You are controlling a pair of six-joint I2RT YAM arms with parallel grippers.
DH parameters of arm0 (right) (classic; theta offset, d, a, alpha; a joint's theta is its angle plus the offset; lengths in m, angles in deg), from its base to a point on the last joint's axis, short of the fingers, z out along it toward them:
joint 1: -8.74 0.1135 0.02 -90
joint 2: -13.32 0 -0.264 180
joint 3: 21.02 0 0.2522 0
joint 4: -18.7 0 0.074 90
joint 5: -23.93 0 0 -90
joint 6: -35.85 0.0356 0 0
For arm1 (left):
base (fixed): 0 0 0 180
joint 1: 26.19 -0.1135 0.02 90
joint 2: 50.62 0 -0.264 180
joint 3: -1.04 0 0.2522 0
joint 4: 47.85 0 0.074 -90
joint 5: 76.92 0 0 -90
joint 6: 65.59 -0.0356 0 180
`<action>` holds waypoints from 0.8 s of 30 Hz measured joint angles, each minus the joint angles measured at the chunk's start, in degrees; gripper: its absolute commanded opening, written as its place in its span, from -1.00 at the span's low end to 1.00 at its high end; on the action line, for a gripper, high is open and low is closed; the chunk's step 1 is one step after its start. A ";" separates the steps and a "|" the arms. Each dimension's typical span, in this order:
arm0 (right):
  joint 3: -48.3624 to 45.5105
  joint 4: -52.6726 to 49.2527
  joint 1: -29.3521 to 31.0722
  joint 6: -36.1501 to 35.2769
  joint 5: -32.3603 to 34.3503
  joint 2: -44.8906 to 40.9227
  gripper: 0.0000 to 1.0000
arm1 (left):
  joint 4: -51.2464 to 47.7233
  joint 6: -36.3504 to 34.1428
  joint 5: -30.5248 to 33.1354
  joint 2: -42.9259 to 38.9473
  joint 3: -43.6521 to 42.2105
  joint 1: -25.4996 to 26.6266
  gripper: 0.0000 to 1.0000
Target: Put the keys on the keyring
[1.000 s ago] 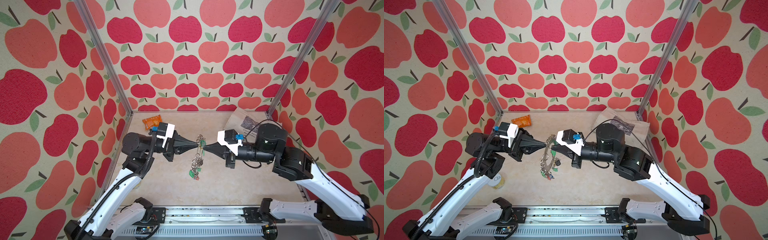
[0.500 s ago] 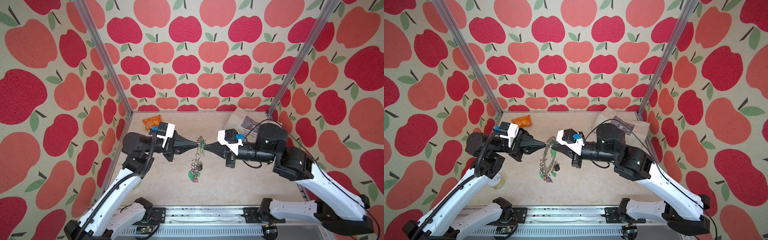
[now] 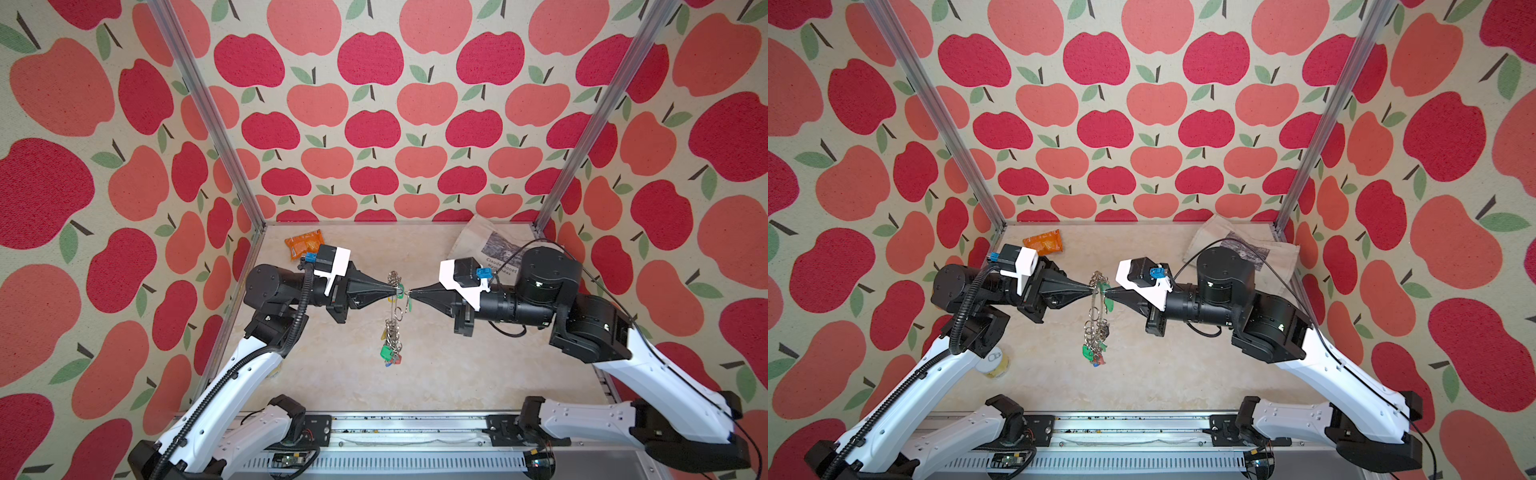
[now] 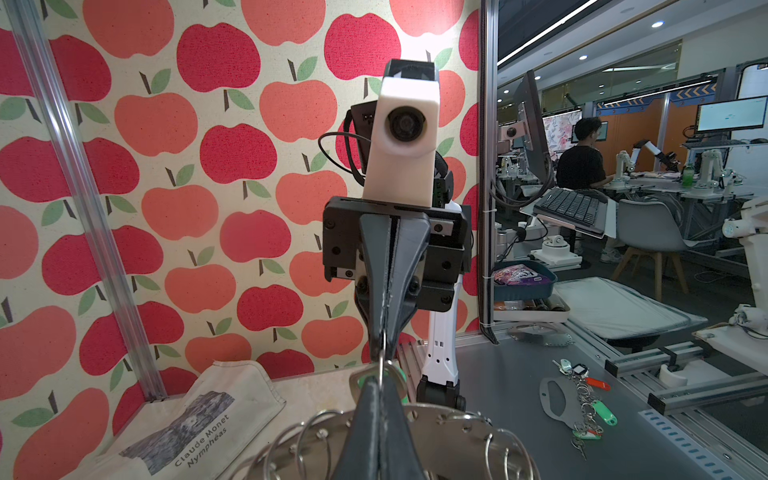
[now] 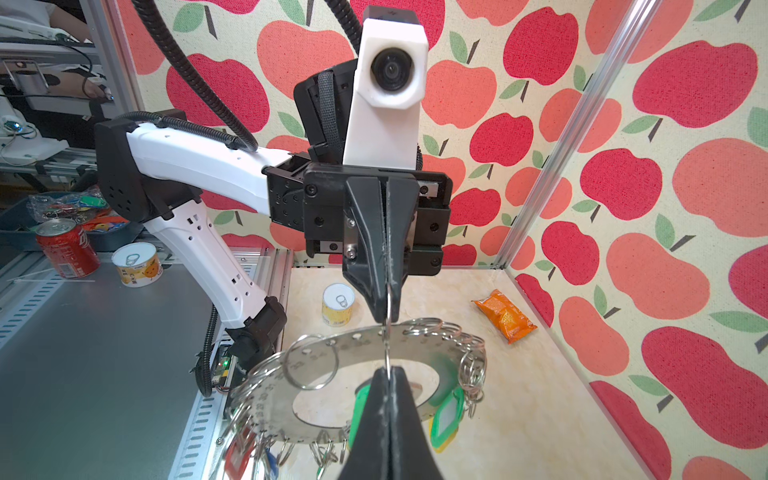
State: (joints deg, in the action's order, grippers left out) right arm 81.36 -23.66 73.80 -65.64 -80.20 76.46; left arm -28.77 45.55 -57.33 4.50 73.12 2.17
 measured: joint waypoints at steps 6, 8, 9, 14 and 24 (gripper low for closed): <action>0.22 -0.22 -0.28 0.00 -0.39 0.33 -1.00 | 0.00 0.00 -0.28 0.00 0.00 0.00 -1.00; 0.31 -0.26 -0.33 0.00 -0.57 0.46 -1.00 | 0.00 0.00 -0.61 0.00 0.00 0.00 -1.00; 0.33 -0.26 -0.33 0.00 -0.61 0.52 -1.00 | 0.00 0.00 -0.66 0.00 0.00 0.00 -1.00; 0.33 -0.50 -0.33 0.00 -1.33 0.70 -1.00 | -0.02 -0.02 -0.92 0.00 0.00 0.00 -1.00; 0.44 -0.81 -0.37 0.00 -2.14 0.81 -1.00 | -0.04 -0.04 -1.11 0.00 0.00 0.00 -1.00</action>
State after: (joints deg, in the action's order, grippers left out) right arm 81.79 -24.47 73.43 -65.64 -82.35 77.26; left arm -28.81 45.51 -58.45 4.50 73.12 2.17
